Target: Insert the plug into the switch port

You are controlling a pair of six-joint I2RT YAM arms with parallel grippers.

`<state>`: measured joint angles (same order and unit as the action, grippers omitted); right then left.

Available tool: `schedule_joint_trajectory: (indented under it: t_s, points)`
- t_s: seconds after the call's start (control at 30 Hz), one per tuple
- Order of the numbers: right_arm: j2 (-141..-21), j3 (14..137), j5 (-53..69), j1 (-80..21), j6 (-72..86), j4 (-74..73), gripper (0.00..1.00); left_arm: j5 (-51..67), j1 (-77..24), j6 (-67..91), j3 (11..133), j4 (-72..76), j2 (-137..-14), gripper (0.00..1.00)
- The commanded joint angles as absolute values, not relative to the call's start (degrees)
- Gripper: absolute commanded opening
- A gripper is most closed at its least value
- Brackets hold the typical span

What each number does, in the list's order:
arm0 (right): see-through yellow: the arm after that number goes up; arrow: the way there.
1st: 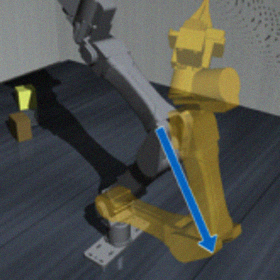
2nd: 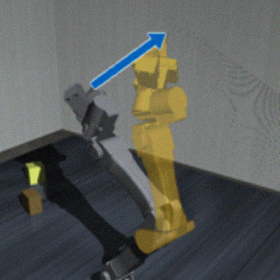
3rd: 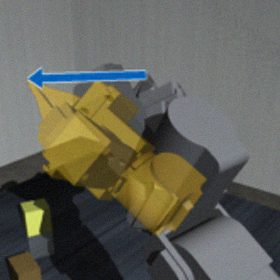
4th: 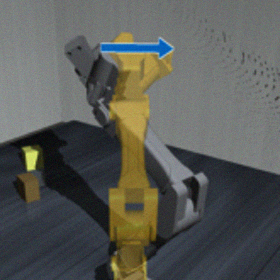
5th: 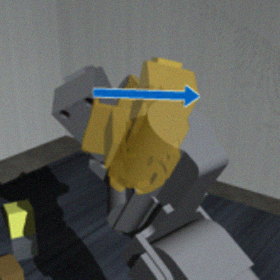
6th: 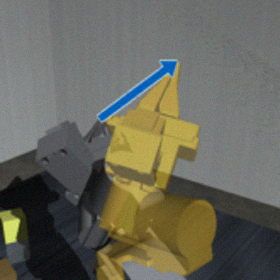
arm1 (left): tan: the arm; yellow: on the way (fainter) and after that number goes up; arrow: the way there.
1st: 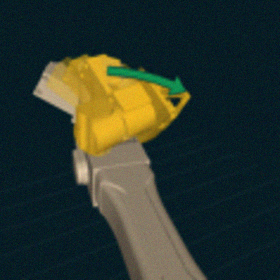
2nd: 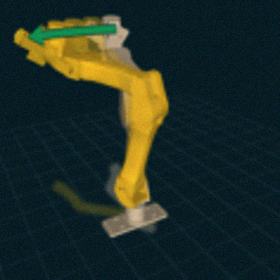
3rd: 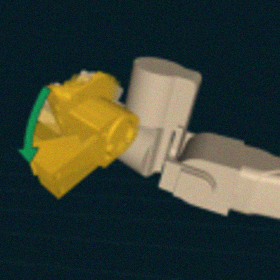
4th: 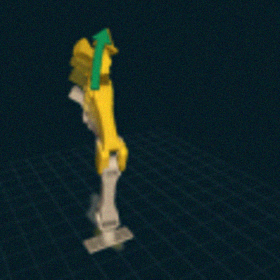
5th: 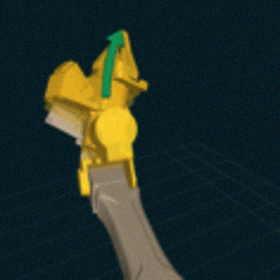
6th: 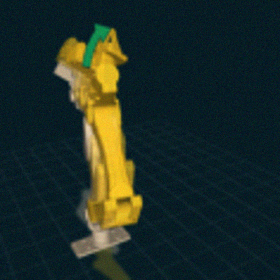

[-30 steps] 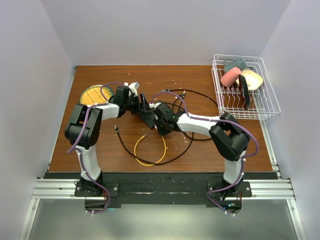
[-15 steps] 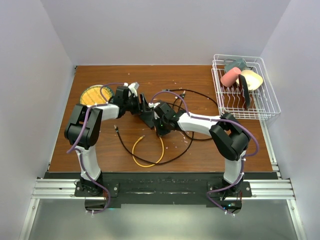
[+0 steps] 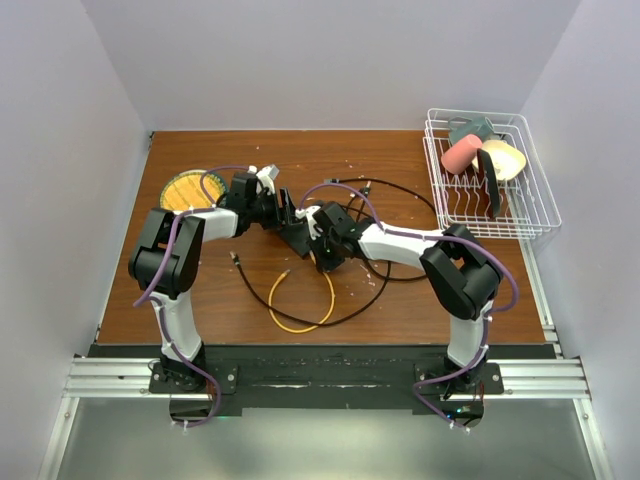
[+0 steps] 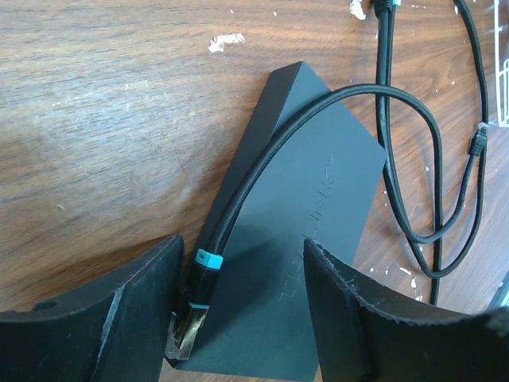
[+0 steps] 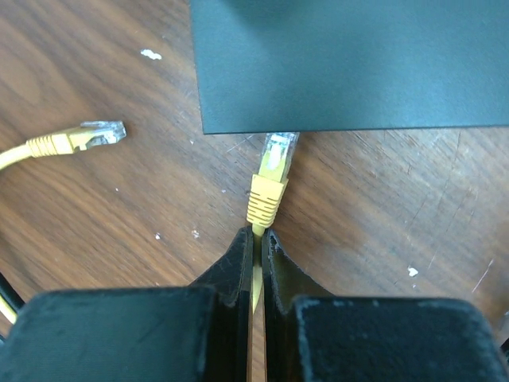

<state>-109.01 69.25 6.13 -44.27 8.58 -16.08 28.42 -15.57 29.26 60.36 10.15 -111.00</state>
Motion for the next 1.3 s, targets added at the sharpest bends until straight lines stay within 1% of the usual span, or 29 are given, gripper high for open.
schedule_joint_trajectory:
  t_s: [0.0,0.17,0.4,0.67,0.87,1.07,1.27]
  points:
    - [-107.8,70.5,10.8,-43.8,2.6,-10.5,0.00,31.9,-16.3,28.5,59.4,5.4,-110.9,0.67]
    - [-108.1,70.6,13.2,-43.8,1.1,-10.1,0.00,32.5,-16.3,28.2,59.7,5.8,-110.9,0.67]
    - [-109.1,71.2,16.3,-43.8,-1.3,-10.7,0.00,33.0,-16.3,27.2,60.6,5.0,-111.4,0.73]
    - [-110.5,72.9,11.5,-43.6,-0.4,-10.6,0.00,33.0,-16.3,26.5,60.8,4.3,-111.0,0.74]
    - [-110.6,73.4,6.4,-43.2,5.6,-9.9,0.00,33.7,-16.4,26.5,60.0,3.8,-110.6,0.69]
    - [-109.2,72.2,5.1,-43.1,11.2,-7.6,0.00,34.1,-17.0,26.5,59.3,3.5,-110.6,0.65]
    - [-109.2,72.2,3.9,-43.1,12.1,-6.4,0.00,36.0,-17.8,26.5,59.3,3.4,-111.3,0.57]
